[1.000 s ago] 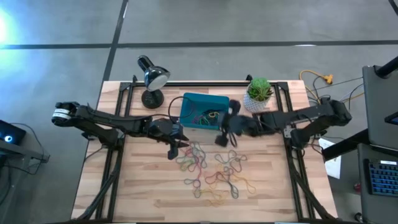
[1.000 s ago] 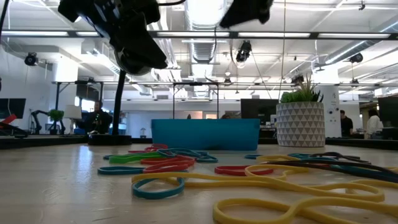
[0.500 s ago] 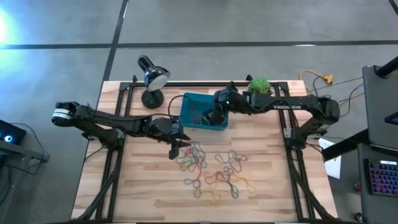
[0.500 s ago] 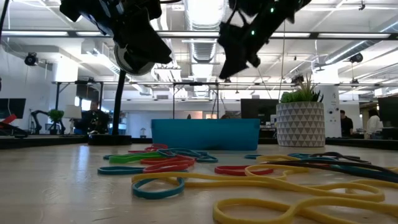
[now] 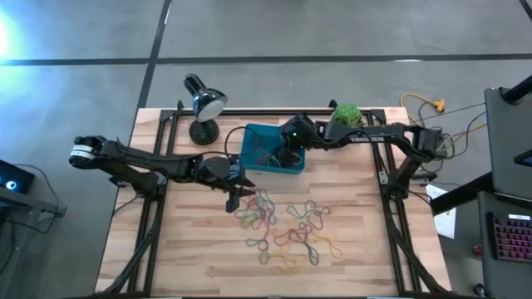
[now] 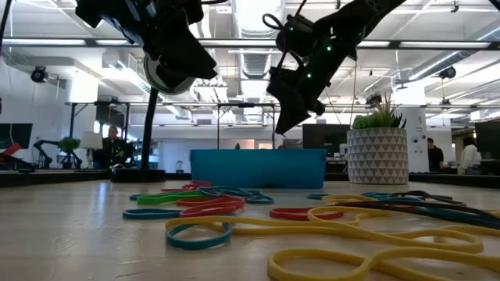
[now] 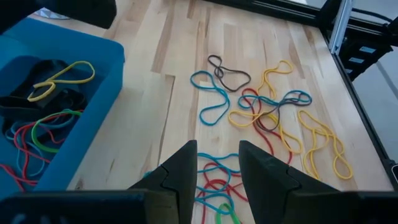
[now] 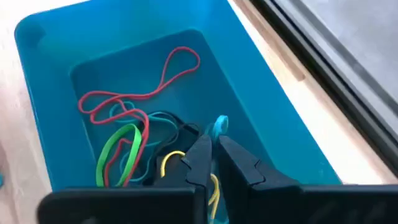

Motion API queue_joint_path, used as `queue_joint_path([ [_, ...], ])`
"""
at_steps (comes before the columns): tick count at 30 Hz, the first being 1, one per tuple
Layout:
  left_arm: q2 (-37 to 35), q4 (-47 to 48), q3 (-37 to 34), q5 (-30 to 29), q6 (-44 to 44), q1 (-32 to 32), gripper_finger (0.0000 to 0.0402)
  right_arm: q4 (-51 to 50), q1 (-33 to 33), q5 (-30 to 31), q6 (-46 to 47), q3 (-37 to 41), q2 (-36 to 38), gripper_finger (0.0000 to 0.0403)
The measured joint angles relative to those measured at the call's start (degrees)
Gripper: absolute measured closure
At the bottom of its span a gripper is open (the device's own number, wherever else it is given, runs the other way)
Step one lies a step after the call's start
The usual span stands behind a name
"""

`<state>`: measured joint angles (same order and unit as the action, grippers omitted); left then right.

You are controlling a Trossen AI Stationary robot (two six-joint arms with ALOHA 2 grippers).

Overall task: Pick and place rubber bands into bin
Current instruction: Put the blue rubber band into the blue bin, then put the red rubber band into the blue bin

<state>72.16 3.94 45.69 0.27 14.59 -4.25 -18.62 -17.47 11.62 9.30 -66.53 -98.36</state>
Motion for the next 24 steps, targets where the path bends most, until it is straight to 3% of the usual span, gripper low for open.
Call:
queue_joint_path([
  [9, 0.0, 0.0, -0.1, 0.0, 0.0, 0.0, 0.0299, -0.8, -0.5, -2.6, 0.8, -0.2, 0.6, 0.0293],
  [17, 0.0, 4.9, -0.2, 0.0, -0.9, 0.0, 0.0299, -4.7, 0.7, -25.5, -1.8, -0.2, 3.0, 0.0248],
  [20, 0.0, 9.9, -0.4, 0.1, -1.5, -0.1, 0.0299, -9.4, 2.9, -29.3, -2.0, -0.1, 4.3, 0.0246],
  [24, 0.0, 14.5, -1.2, 0.9, -1.5, -0.3, 0.0299, -13.2, 7.9, -29.9, -2.0, 0.3, 6.4, 0.025],
])
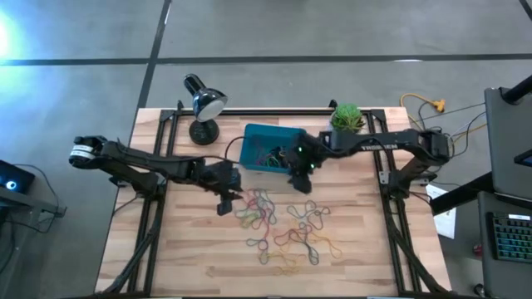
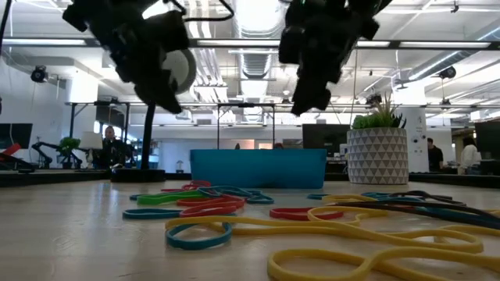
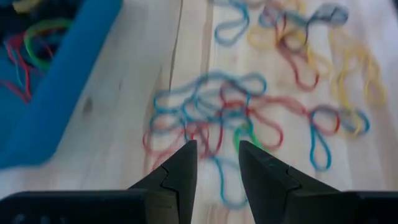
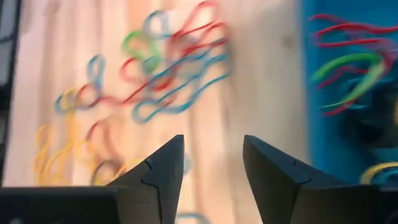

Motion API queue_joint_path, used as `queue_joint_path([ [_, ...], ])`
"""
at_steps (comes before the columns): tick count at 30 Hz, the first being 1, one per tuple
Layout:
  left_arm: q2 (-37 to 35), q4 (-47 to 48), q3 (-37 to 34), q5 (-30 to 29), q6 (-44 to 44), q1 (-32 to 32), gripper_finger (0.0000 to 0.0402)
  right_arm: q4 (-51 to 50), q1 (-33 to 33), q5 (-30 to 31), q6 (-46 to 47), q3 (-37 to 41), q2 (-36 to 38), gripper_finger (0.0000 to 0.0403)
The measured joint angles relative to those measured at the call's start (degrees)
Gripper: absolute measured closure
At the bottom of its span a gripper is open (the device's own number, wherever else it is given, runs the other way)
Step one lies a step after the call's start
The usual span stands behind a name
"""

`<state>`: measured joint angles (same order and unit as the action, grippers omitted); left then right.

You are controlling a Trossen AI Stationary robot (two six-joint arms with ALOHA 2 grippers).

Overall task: Pick and place rubber bands into bin
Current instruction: Put the red rubber band into the blue bin

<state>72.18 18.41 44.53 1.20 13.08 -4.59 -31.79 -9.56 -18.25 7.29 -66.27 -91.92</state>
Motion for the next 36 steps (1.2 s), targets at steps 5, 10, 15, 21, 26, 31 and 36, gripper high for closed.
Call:
queue_joint_path([
  [5, 0.0, 2.4, -0.7, 0.0, -3.3, -0.1, 0.0299, -0.1, 6.4, 0.4, 2.2, 1.1, 1.6, 0.0262],
  [10, 0.0, -1.2, -3.8, -1.3, -8.5, -0.1, 0.0299, 0.8, 12.4, 4.0, 6.2, 2.3, 1.8, 0.0275],
  [15, 1.6, -6.0, -7.1, -3.3, -12.0, 0.0, 0.0299, 1.3, 17.9, 8.7, 10.7, 3.4, 1.8, 0.0286],
  [21, 6.8, -12.5, -8.5, -4.9, -12.6, 0.0, 0.0299, 3.3, 23.7, 15.1, 14.6, 3.9, 1.9, 0.0298],
  [26, 11.3, -14.4, -8.0, -5.2, -15.0, 0.1, 0.0299, 4.0, 27.5, 19.5, 18.3, 3.9, 2.2, 0.0309],
  [31, 14.9, -15.0, -7.5, -7.2, -15.5, 0.1, 0.0299, 4.1, 30.1, 22.6, 22.1, 3.9, 2.5, 0.0314],
  [36, 16.4, -15.0, -7.0, -10.6, -15.4, 0.1, 0.0299, 4.3, 31.6, 24.0, 25.0, 3.9, 2.5, 0.0312],
])
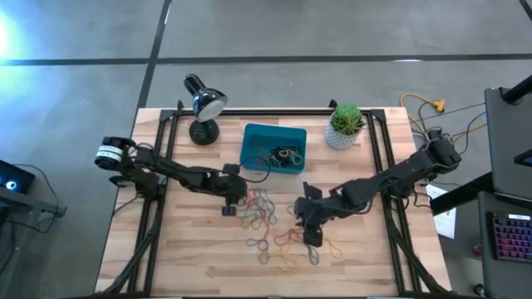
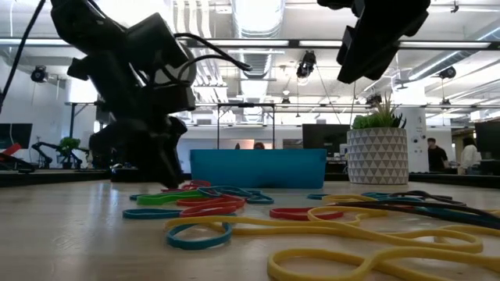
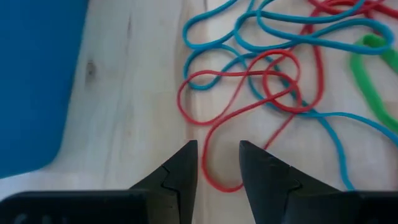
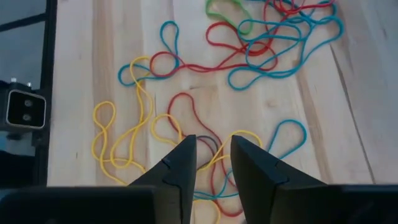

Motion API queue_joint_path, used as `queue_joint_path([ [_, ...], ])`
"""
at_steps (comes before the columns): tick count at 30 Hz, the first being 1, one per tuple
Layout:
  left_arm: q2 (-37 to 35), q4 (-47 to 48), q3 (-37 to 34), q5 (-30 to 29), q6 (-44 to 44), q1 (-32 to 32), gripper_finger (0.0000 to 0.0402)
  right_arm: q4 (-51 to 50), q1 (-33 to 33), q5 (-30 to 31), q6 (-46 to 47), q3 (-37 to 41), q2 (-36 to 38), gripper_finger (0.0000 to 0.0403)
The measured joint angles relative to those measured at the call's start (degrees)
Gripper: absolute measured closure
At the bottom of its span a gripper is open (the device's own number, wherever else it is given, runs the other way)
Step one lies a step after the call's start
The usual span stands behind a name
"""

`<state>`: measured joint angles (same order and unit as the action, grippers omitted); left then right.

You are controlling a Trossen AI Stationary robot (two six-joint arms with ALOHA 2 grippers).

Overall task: Pick and place rubber bands into bin
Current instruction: Put the red rubber band into the blue bin

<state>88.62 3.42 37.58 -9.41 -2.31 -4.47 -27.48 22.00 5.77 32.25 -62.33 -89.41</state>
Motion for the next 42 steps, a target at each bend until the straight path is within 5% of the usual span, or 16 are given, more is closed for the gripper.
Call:
queue_joint_path([
  [11, 0.1, -2.7, -0.4, -1.1, -0.1, 0.4, 0.0299, 1.3, 0.5, 0.7, 1.3, 0.0, 0.0, 0.0326],
  [42, 6.9, -1.6, 2.4, 12.5, 3.6, 3.6, 0.0299, 2.8, 1.4, 0.8, 3.4, 0.0, 0.0, 0.0334],
])
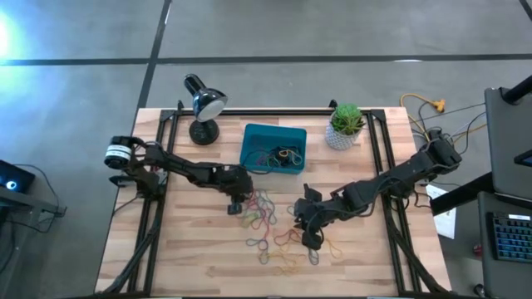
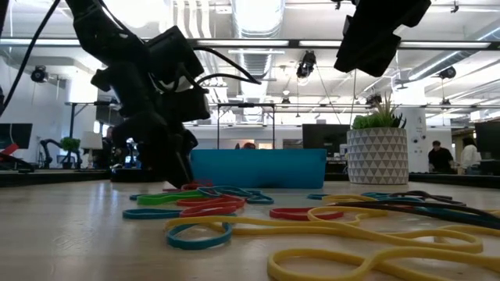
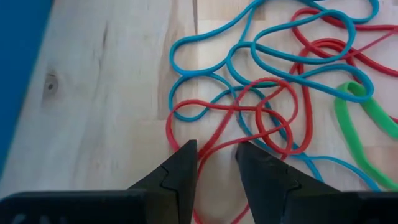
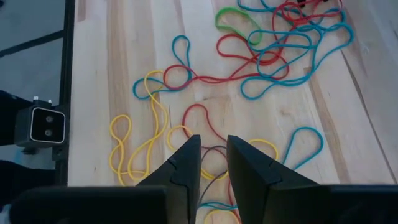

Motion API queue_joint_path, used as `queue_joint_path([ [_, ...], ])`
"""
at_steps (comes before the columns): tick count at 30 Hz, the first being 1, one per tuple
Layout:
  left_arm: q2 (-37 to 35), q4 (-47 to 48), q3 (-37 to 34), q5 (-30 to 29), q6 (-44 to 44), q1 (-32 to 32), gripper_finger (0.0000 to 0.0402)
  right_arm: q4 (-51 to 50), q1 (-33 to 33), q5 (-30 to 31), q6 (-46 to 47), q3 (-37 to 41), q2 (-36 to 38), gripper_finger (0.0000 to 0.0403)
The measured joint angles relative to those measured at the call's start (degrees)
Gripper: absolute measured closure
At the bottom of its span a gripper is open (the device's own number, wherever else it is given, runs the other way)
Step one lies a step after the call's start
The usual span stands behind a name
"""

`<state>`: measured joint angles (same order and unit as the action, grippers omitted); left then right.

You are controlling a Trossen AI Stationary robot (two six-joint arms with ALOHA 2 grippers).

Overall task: Pick and place rubber bands into bin
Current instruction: Put the red rubber band into the blue bin

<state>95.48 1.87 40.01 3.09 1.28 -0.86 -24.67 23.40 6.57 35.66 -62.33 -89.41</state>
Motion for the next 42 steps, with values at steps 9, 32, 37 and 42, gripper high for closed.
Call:
queue_joint_path([
  [9, -0.7, 2.0, 0.0, 1.1, 0.0, -0.2, 0.0372, 0.0, 0.0, 0.0, -0.1, 0.0, 0.0, 0.0339],
  [32, -20.1, 5.2, -0.4, -5.7, 2.9, -0.2, 0.0401, -0.4, 0.0, 1.1, -1.4, 0.8, 0.0, 0.0338],
  [37, -24.1, 4.2, -0.2, -8.2, 2.8, -0.2, 0.0401, -0.5, 0.0, 1.1, -2.1, 0.9, 0.0, 0.0339],
  [42, -27.1, 3.5, 1.8, -11.4, 2.3, -0.2, 0.0401, -0.5, 0.0, 2.7, -2.5, 0.9, 0.0, 0.0342],
])
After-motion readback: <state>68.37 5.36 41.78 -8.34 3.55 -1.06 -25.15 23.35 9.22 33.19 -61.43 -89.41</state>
